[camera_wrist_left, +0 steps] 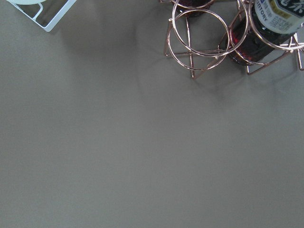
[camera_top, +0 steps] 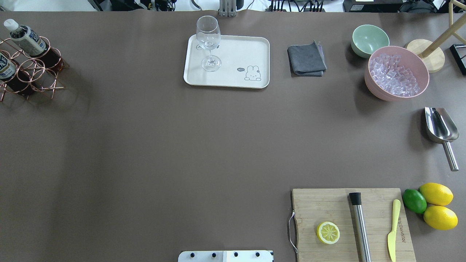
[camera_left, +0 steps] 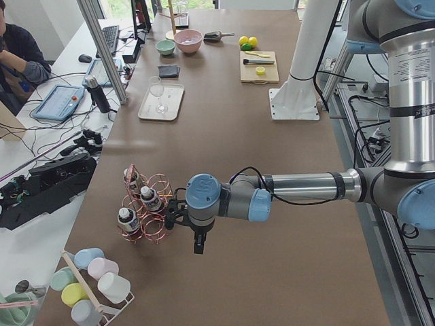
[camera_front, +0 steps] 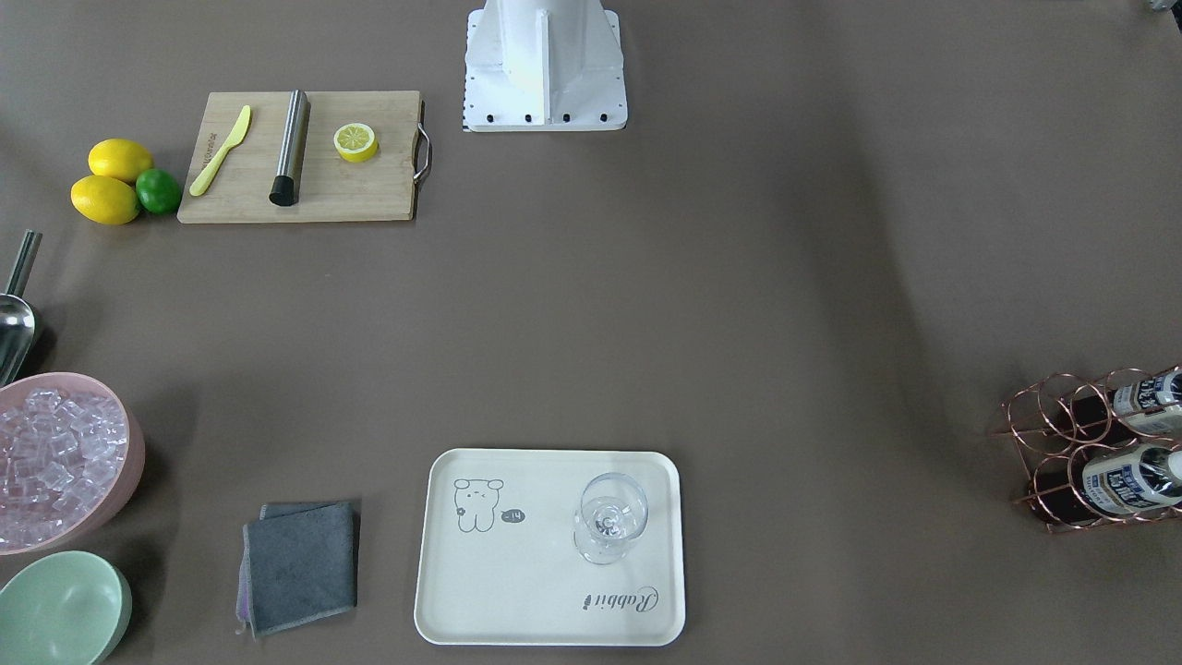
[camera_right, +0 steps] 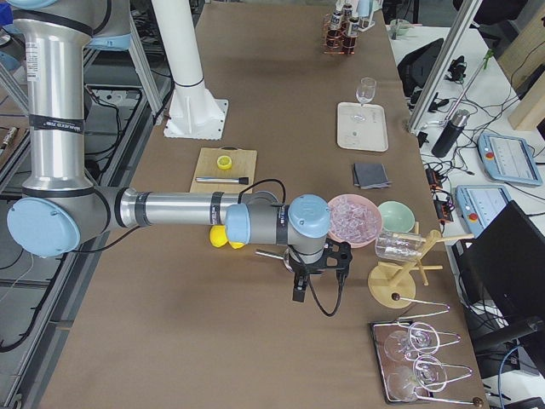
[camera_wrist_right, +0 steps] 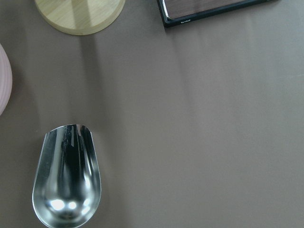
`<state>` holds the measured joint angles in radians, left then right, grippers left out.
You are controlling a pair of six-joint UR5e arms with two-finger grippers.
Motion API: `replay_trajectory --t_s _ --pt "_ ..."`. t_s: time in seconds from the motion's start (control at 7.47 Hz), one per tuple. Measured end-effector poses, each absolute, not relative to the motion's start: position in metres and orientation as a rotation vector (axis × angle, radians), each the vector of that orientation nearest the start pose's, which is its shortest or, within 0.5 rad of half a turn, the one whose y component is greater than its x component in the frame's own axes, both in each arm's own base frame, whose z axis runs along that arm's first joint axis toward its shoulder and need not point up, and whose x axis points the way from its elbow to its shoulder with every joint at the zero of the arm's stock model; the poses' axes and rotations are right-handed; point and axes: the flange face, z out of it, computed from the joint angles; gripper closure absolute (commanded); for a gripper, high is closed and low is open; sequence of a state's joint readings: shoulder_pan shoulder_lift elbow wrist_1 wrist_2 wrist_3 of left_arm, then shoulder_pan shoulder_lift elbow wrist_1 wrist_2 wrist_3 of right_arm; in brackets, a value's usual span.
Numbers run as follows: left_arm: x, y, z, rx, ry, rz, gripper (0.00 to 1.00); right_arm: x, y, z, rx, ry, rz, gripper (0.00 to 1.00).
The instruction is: Take tea from basket to plate
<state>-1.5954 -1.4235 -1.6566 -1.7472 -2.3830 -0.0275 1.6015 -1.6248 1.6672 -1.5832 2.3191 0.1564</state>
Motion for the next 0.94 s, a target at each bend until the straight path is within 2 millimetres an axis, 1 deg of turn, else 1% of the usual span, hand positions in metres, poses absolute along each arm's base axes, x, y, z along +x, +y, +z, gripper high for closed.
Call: replay_trajectory --t_s 0.94 --pt "-0.0706 -0.4334 0.663 0.104 0.837 -0.004 0.02 0.0801 -0.4695 0.6397 -0.016 -0.748 0.165 0.0"
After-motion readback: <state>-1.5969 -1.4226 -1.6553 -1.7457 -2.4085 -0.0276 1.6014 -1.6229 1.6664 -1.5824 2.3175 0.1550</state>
